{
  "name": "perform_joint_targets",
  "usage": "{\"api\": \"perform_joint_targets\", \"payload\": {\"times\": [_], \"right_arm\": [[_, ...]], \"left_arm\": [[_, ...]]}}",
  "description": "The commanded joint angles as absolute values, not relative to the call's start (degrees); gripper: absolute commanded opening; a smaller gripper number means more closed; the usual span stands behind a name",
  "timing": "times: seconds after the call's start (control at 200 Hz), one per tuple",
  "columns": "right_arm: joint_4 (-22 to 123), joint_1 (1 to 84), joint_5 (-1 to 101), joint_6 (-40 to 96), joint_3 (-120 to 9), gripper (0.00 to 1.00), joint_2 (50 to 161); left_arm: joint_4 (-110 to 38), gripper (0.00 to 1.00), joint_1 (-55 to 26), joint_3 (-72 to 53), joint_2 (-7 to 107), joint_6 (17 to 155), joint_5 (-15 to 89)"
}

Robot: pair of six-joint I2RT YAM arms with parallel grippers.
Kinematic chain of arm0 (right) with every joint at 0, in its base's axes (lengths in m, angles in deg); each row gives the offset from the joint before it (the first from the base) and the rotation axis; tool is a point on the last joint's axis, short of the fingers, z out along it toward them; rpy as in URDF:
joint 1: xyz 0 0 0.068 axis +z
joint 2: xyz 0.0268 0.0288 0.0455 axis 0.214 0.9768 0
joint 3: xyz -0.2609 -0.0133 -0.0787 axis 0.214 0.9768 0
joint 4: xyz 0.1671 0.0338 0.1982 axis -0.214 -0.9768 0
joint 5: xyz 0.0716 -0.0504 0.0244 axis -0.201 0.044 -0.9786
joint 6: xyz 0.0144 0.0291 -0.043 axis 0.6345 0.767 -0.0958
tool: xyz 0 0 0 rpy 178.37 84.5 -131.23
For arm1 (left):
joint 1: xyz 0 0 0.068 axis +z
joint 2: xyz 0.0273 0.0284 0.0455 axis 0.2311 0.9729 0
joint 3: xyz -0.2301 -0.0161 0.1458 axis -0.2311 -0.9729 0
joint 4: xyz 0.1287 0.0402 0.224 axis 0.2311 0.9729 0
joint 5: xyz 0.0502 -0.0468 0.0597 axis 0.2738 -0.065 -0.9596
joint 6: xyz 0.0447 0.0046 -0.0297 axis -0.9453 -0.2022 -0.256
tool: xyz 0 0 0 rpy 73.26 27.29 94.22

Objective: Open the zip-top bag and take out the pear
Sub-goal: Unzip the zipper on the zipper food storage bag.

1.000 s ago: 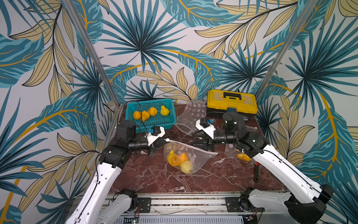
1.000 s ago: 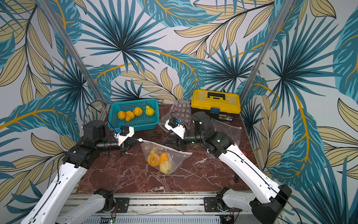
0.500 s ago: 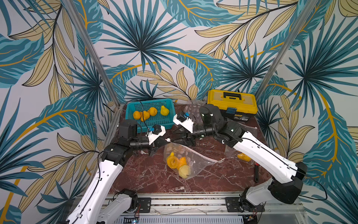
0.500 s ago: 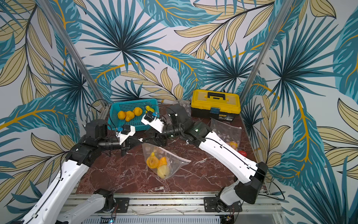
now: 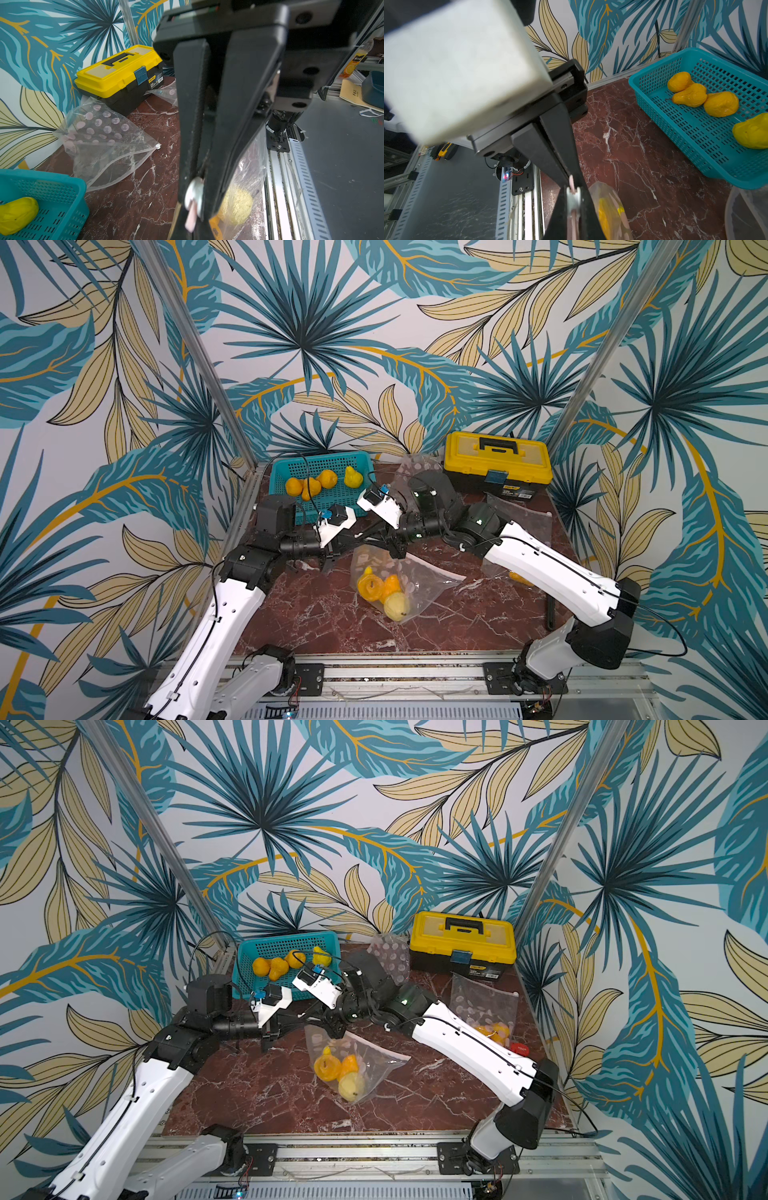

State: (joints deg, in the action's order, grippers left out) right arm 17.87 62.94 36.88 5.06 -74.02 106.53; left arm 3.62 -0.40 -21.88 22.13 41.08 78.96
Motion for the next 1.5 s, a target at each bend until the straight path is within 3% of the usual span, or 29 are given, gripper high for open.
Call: {"api": "perform_joint_targets", "payload": {"times": [0.0, 0.265, 0.496, 0.696, 0.986, 1.131, 1.232, 1.372, 1.492], "right_arm": [[17.1, 62.6, 40.8, 5.2, -72.9, 0.00, 104.3], [16.0, 62.0, 51.2, 2.1, -66.6, 0.00, 98.2], [14.2, 59.4, 54.0, 0.7, -62.4, 0.00, 93.6], [13.2, 54.6, 56.6, -0.3, -58.6, 0.00, 89.7], [13.0, 47.8, 58.0, -0.2, -54.1, 0.00, 84.4], [13.7, 47.0, 60.7, 1.3, -53.4, 0.00, 83.7], [15.4, 46.7, 59.5, 2.3, -52.9, 0.00, 84.0], [22.9, 46.7, 46.9, 2.1, -51.4, 0.00, 84.7], [30.9, 46.8, 35.1, 3.0, -50.6, 0.00, 86.4]], "left_arm": [[2.8, 0.00, -0.1, -20.5, 21.7, 41.6, 77.3], [2.9, 0.00, 1.1, -20.6, 21.9, 44.5, 68.3], [2.2, 0.00, 5.4, -20.5, 22.1, 49.0, 62.2], [2.4, 0.00, 7.8, -20.0, 22.2, 57.1, 41.8], [3.0, 0.00, 8.4, -20.9, 21.2, 62.6, 30.1], [3.1, 0.00, 8.5, -21.0, 21.5, 63.9, 31.0], [2.9, 0.00, 8.5, -20.5, 21.8, 62.8, 37.9], [0.9, 0.00, 8.3, -20.2, 22.8, 58.5, 59.1], [0.7, 0.00, 4.7, -19.6, 23.1, 54.8, 64.4]]}}
